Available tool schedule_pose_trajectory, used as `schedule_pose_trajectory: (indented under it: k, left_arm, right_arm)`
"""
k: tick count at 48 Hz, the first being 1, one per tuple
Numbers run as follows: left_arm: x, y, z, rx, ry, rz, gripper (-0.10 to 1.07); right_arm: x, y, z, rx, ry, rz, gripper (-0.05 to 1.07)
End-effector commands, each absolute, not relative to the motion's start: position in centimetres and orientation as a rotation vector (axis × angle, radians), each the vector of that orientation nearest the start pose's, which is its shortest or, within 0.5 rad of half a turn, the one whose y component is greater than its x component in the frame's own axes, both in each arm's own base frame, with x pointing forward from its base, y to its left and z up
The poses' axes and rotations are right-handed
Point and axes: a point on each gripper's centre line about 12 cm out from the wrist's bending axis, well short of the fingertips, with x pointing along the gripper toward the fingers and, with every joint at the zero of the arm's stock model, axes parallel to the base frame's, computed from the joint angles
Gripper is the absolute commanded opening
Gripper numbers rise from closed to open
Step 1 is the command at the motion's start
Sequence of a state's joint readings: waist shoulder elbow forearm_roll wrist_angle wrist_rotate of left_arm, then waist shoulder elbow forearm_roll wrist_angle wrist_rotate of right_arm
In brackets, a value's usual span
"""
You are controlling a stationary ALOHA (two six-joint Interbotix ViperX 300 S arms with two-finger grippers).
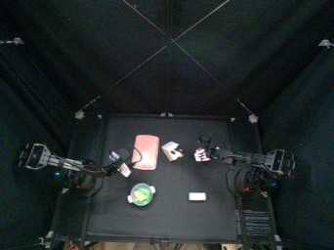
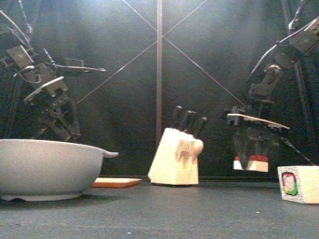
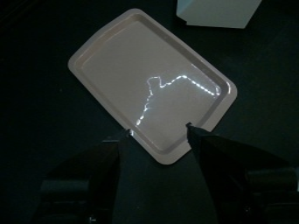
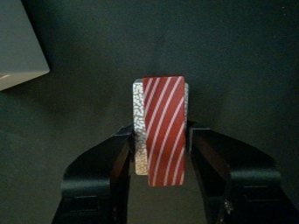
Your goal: Put salmon sushi on plate
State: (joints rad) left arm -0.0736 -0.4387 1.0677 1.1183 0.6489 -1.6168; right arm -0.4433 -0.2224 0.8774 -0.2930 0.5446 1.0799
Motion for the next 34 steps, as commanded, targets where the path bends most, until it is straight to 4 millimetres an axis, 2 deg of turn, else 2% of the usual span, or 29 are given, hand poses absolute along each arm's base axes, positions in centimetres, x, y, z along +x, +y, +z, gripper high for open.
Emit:
schedule_pose_trajectory:
  k: [1,7,18,23,34]
  left_arm:
    - [23.4,4.8,17.1,-0.241,0.718,0.705,0.91]
    - [23.4,4.8,17.1,-0.238,0.717,0.705,0.91]
    - [23.2,5.1,17.4,-0.237,0.709,0.731,0.91]
    - [22.8,5.3,17.9,-0.249,0.684,0.752,0.9]
    - [21.2,5.1,19.0,-0.28,0.59,0.723,0.9]
  right_arm:
    - [24.5,-13.5,15.6,0.876,0.864,-0.972,0.61]
    - [25.0,-13.3,18.0,0.858,0.818,-0.951,0.61]
    - [26.4,-13.1,25.7,0.801,0.619,-0.871,0.59]
    - [27.4,-13.1,28.2,0.769,0.543,-0.824,0.59]
    - [29.9,-12.7,31.5,0.739,0.404,-0.708,0.59]
